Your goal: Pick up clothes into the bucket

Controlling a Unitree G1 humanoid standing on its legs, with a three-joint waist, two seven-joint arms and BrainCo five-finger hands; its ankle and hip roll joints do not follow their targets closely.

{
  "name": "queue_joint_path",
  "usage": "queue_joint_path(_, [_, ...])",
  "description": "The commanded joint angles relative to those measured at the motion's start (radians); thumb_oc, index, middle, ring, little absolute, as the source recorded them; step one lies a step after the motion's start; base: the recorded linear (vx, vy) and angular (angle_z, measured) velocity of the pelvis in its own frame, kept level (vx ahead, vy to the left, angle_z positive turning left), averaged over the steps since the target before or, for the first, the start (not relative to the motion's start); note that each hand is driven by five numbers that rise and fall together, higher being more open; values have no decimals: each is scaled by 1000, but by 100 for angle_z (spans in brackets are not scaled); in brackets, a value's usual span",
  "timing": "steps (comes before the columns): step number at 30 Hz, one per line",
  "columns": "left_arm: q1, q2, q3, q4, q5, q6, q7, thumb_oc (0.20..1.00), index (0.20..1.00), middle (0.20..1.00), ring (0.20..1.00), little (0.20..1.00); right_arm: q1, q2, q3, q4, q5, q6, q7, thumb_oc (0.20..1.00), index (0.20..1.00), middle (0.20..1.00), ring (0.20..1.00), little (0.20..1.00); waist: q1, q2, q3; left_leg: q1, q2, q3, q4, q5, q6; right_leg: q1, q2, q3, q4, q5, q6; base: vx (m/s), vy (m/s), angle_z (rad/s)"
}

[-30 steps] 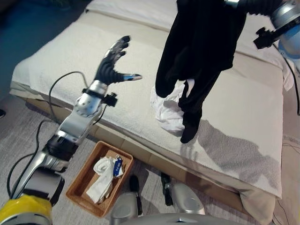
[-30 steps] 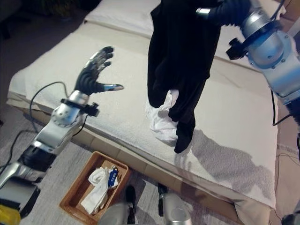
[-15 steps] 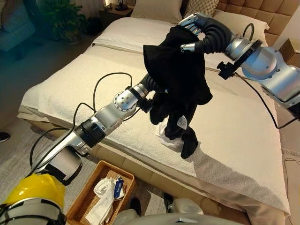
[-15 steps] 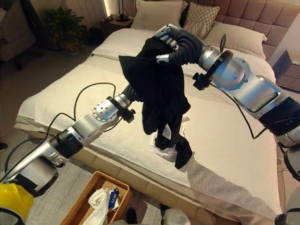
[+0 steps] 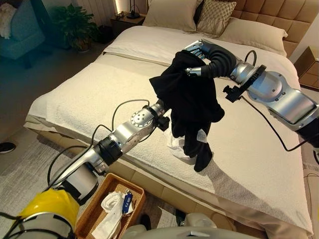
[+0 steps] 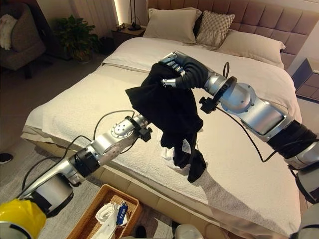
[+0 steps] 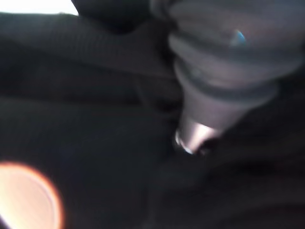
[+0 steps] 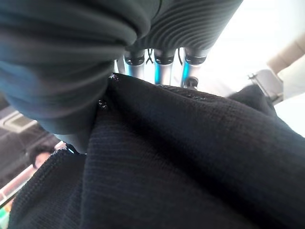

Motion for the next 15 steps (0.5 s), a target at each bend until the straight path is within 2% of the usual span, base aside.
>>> queue_joint_path(1, [28,-10,47,-4,-89,-10,-22,200,200,200,200,200,-14,9,-123,-1,56,-55,-72,357,357,357,357,357,12,-44,-42,-25,35,-23,58,-67,-54,17,-76,-18,9,-21,94,0,0,0])
queue_joint_path(2, [88,-13,87,-33,-105,-9,-28,200,200,200,200,200,64,17,-191,13,30,-52,-87,633,633,633,633,633,14,-44,-38,-27,35,-26,58,-68,-52,16,-77,-20,9,-22,92,0,0,0])
queue_joint_path(3, [88,-13,86,-33,-105,-9,-28,200,200,200,200,200,68,18,-194,11,29,-52,-87,1000,1000,1000,1000,1000,15,-45,-39,-27,35,-26,58,-68,-52,16,-77,-20,9,-22,92,0,0,0])
queue_joint_path(4, [165,-24,148,-65,-129,-8,-30,200,200,200,200,200,189,46,-313,35,13,-54,-119,1000,1000,1000,1000,1000,16,-42,-32,-30,35,-30,57,-70,-50,15,-78,-24,10,-24,91,0,0,0])
queue_joint_path(5, [166,-23,146,-66,-129,-8,-30,200,200,200,200,200,196,46,-318,31,12,-53,-119,1000,1000,1000,1000,1000,18,-43,-34,-31,35,-30,58,-70,-50,15,-78,-24,10,-24,91,1,-3,4])
queue_joint_path(6, [212,-26,190,-98,-136,-12,-34,200,200,200,200,200,272,70,-403,47,-23,-54,-139,1000,1000,1000,1000,1000,19,-40,-29,-36,33,-34,59,-71,-47,11,-79,-25,12,-27,90,0,0,0])
queue_joint_path(7, [213,-26,188,-99,-136,-12,-34,200,200,200,200,200,277,70,-407,45,-24,-54,-139,1000,1000,1000,1000,1000,20,-42,-30,-36,33,-35,60,-72,-47,11,-79,-26,13,-28,90,1,2,4])
queue_joint_path(10, [305,-37,279,-176,-169,-22,-48,200,200,200,200,200,444,192,-570,102,-27,-65,-177,1000,1000,1000,1000,1000,27,-35,-20,-47,26,-44,66,-78,-39,5,-81,-30,20,-34,88,0,0,1])
queue_joint_path(11, [307,-36,277,-178,-169,-22,-47,200,200,200,200,200,447,193,-573,100,-28,-64,-177,1000,1000,1000,1000,1000,28,-36,-21,-48,26,-44,67,-78,-39,5,-81,-30,20,-34,88,19,3,5])
queue_joint_path(12, [346,-33,331,-240,-185,-30,-55,200,200,200,200,200,532,250,-641,120,-41,-65,-186,1000,1000,1000,1000,1000,30,-33,-18,-52,25,-49,69,-80,-36,3,-82,-32,24,-38,88,19,5,7])
queue_joint_path(14, [363,-37,347,-263,-190,-34,-56,200,200,200,200,200,571,282,-668,132,-49,-65,-191,1000,1000,1000,1000,1000,31,-32,-18,-52,23,-51,70,-82,-35,2,-83,-32,26,-39,88,16,7,12])
queue_joint_path(15, [390,-26,412,-332,-209,-44,-69,200,200,200,200,200,649,317,-723,161,-109,-52,-196,1000,1000,1000,1000,1000,33,-29,-15,-55,19,-55,72,-84,-33,0,-84,-34,27,-42,87,7,5,12])
